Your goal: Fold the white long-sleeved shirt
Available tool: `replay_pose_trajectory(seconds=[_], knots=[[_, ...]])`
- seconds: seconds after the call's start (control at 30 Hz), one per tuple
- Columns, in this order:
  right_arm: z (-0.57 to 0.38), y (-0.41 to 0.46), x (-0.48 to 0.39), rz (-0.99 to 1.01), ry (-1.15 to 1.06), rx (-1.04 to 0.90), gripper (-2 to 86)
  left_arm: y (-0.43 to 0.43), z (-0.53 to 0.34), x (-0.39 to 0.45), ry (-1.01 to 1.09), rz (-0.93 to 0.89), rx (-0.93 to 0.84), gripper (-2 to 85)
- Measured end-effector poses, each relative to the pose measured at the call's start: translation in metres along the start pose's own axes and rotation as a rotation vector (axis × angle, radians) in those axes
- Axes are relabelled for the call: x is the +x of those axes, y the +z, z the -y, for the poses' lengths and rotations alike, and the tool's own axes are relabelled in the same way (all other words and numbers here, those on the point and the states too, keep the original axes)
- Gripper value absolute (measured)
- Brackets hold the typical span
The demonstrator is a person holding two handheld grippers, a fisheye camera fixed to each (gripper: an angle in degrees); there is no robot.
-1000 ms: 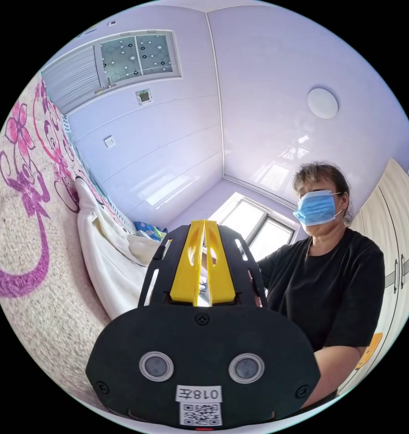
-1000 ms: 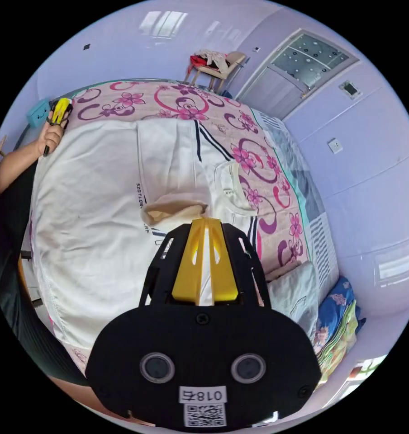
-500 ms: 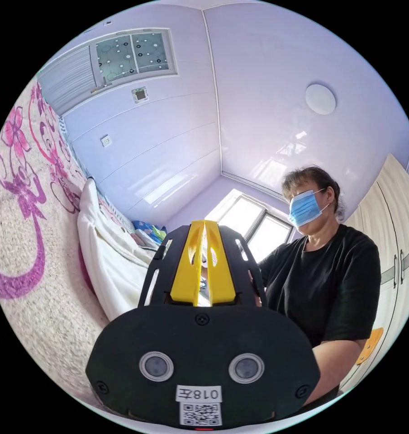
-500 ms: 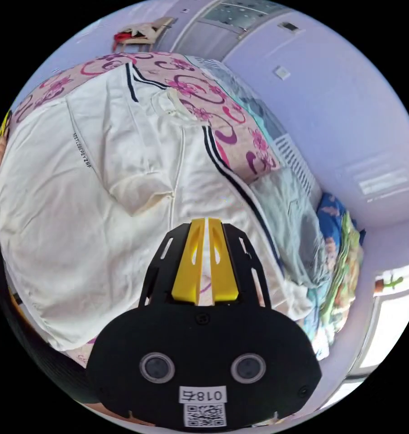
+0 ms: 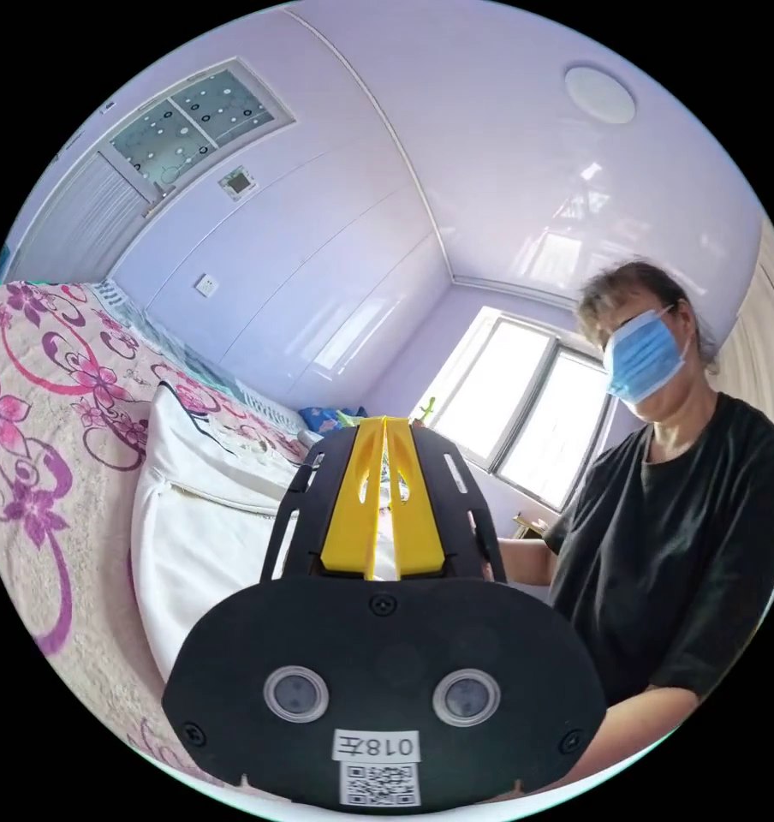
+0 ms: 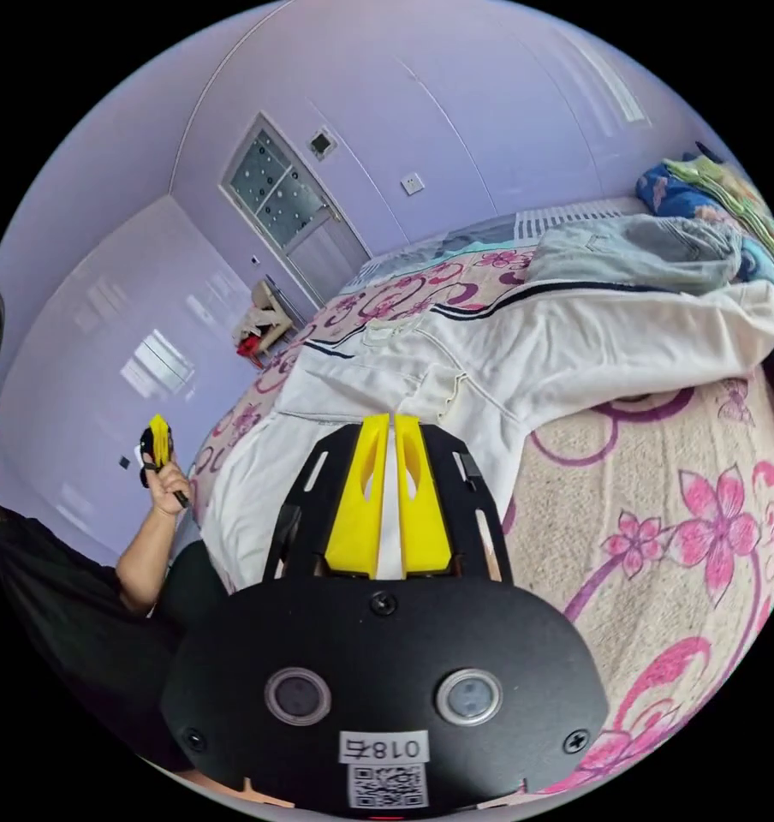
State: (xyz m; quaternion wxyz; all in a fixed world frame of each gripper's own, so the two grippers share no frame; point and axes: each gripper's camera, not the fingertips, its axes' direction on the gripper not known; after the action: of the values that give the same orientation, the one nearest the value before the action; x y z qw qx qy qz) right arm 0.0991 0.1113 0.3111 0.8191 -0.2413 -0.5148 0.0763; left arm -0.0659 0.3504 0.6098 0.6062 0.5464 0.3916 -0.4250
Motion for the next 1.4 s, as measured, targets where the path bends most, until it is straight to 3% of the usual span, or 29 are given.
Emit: replay_pose_trajectory(seconds=[0.17,0.23,0.37,0.5,0.57,0.63,0.73,0.8,0.87,0.97,1.07,1.17,1.27,1.4], knots=[[-0.054,-0.078,0.006,0.01,0.066,0.018,0.1,0.11,0.066,-0.045,-0.04,0.075,-0.084,-1.0],[-0.067,-0.106,0.008,-0.011,0.083,0.017,0.0,0.154,0.086,-0.071,-0.055,0.196,-0.151,-1.0],[-0.09,-0.175,0.014,-0.103,0.126,0.027,0.0,0.239,0.106,-0.136,-0.117,0.696,-0.519,-1.0],[-0.101,-0.233,0.024,-0.187,0.175,0.081,-0.1,0.239,0.127,-0.175,-0.141,1.007,-0.693,-1.0],[-0.105,-0.258,0.032,-0.205,0.193,0.095,-0.1,0.227,0.144,-0.187,-0.203,0.979,-0.682,-1.0],[-0.107,-0.271,0.035,-0.228,0.2,0.097,-0.1,0.209,0.162,-0.187,-0.273,1.139,-0.593,-1.0],[-0.108,-0.284,0.037,-0.214,0.212,0.122,-0.1,0.19,0.185,-0.159,-0.248,0.921,-0.395,-1.0],[-0.107,-0.284,0.038,-0.204,0.212,0.119,-0.1,0.224,0.188,-0.134,-0.149,0.735,-0.467,-1.0],[-0.106,-0.277,0.042,-0.173,0.229,0.091,-0.2,0.264,0.184,-0.122,-0.071,0.675,-0.567,-1.0],[-0.099,-0.274,0.035,-0.125,0.221,0.07,-0.2,0.319,0.18,-0.126,0.002,0.746,-0.705,-1.0],[-0.092,-0.285,0.017,-0.142,0.171,0.046,-0.1,0.33,0.188,-0.16,-0.063,0.941,-0.785,-1.0],[-0.094,-0.315,0.012,-0.162,0.185,0.096,-0.1,0.303,0.201,-0.183,-0.152,1.018,-0.78,-1.0],[-0.1,-0.345,0.018,-0.151,0.202,0.178,-0.2,0.265,0.217,-0.174,-0.2,1.21,-0.672,-1.0],[-0.1,-0.35,0.027,-0.158,0.214,0.189,-0.2,0.236,0.216,-0.113,-0.098,0.809,-0.491,-1.0]])
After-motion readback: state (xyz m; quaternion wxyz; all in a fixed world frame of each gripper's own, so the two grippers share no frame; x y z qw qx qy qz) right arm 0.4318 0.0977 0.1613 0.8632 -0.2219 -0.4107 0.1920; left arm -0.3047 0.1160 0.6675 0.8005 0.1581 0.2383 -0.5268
